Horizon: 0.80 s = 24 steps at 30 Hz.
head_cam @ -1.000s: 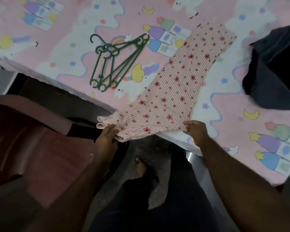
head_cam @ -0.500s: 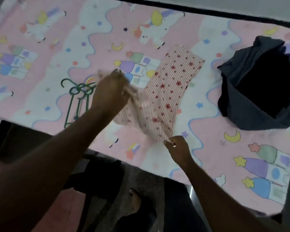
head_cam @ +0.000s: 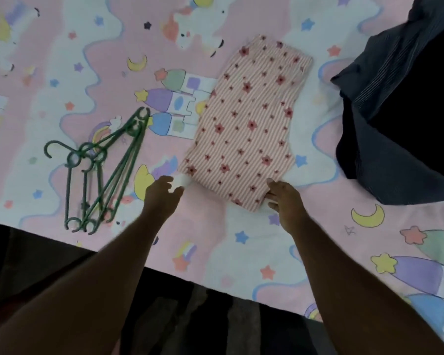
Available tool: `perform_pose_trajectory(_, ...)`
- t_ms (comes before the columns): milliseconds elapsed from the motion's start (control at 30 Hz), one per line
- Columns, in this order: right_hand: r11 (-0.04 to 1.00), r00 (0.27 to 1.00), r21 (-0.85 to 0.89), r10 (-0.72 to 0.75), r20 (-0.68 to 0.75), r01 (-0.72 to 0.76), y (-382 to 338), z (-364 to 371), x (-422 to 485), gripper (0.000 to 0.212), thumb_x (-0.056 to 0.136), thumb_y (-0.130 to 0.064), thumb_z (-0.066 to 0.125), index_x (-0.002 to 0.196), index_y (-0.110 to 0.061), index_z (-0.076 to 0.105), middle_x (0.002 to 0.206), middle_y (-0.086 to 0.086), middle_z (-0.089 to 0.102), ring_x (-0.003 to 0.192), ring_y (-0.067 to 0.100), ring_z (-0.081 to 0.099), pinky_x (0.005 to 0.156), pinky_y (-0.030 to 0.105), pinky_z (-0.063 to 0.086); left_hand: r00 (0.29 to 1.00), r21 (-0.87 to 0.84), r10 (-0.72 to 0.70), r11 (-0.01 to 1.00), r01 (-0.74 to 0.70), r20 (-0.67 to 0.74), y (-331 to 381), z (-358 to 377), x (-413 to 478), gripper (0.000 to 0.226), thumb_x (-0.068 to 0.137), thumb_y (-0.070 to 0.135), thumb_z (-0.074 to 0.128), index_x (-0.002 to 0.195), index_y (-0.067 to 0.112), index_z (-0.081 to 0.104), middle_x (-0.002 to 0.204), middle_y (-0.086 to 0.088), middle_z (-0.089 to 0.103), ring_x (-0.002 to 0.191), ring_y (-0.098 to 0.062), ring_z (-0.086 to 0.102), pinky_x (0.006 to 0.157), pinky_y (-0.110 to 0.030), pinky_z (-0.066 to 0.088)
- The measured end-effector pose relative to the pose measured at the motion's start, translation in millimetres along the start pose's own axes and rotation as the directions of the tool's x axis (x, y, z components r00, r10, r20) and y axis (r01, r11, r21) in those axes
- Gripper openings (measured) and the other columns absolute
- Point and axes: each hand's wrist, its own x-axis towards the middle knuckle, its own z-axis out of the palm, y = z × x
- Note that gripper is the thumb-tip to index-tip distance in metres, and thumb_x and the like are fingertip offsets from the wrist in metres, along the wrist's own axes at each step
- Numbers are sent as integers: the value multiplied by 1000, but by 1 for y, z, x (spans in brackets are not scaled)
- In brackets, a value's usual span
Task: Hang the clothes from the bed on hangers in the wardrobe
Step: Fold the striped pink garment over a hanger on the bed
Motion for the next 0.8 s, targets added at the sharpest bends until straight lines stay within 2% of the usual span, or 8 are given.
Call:
perform_pose_trajectory(100,1000,1000,14,-22,4,22,12,2,4,14,90,-31,68,87,-22,59,92,-2,65,88,16,59,75,32,42,999,13,39,999,-39,-1,1,6,17,41,88,22,69,124,4,60,118,-14,67,113,-28,60,96,-28,38)
perform_pose_trajectory(267,996,998,-66,-60,6,61,15,8,11,25,81,-33,76,88,-19,57,90,5,55,85,19,48,65,31,36,987,-125,158,979,-162,-44,27,11,57,50,86,22,70,131,7,55,121,-12,64,114,-26,58,97,-28,41)
perform_pose_trajectory(367,990,995,-105,-97,-4,96,19,17,9,26,76,-30,77,94,-17,63,87,6,54,76,17,46,56,27,32,982,-194,171,969,-152,85,31,16,73,50,86,17,68,132,7,52,113,-6,66,96,-20,65,84,-19,47)
perform_pose_trajectory(467,989,989,-39,-146,-4,146,22,21,9,24,85,-6,72,108,-9,64,81,-4,62,51,-5,53,48,9,38,964,-116,176,981,-155,199,23,21,89,46,80,19,74,121,5,59,111,-9,68,95,-25,66,88,-37,53)
perform_pose_trajectory(600,984,984,-31,-178,-22,177,22,26,6,17,87,3,67,91,-13,62,57,-17,62,41,-7,50,43,5,35,955,-54,173,985,-165,240,10,20,101,30,78,26,78,84,3,59,85,-12,60,77,-23,51,66,-31,41)
perform_pose_trajectory(667,977,977,-66,-208,-50,205,25,27,3,15,86,0,68,90,-14,63,60,-18,64,46,-7,54,46,6,39,949,-101,197,979,-177,245,6,20,102,29,82,24,73,86,-1,58,85,-14,58,78,-22,50,66,-34,42)
perform_pose_trajectory(733,961,957,-101,-267,-116,257,33,31,1,13,86,-3,70,98,-8,68,80,-11,72,67,-4,64,62,12,48,939,-151,240,966,-208,245,2,19,102,32,86,23,70,99,-3,58,95,-12,60,84,-23,52,72,-35,45)
perform_pose_trajectory(800,938,921,-150,-337,-198,311,43,39,-5,15,87,-6,69,102,-7,67,89,-4,71,75,-2,65,70,14,49,935,-181,264,958,-224,235,-1,14,100,30,88,24,69,105,2,58,95,-4,60,83,-17,55,69,-24,45)
